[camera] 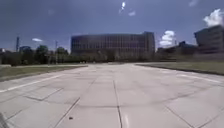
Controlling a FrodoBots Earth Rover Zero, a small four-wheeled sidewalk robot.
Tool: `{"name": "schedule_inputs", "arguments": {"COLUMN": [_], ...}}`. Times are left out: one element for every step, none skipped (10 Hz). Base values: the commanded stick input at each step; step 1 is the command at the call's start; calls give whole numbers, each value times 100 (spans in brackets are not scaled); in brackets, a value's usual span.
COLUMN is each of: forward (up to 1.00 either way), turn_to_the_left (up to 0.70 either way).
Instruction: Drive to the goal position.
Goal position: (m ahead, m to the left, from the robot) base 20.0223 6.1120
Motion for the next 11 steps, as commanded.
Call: {"name": "schedule_inputs", "arguments": {"forward": [50,50,50,50,50,50,50,50,50,50,50], "turn_to_the_left": [0,0,0,0,0,0,0,0,0,0,0]}}
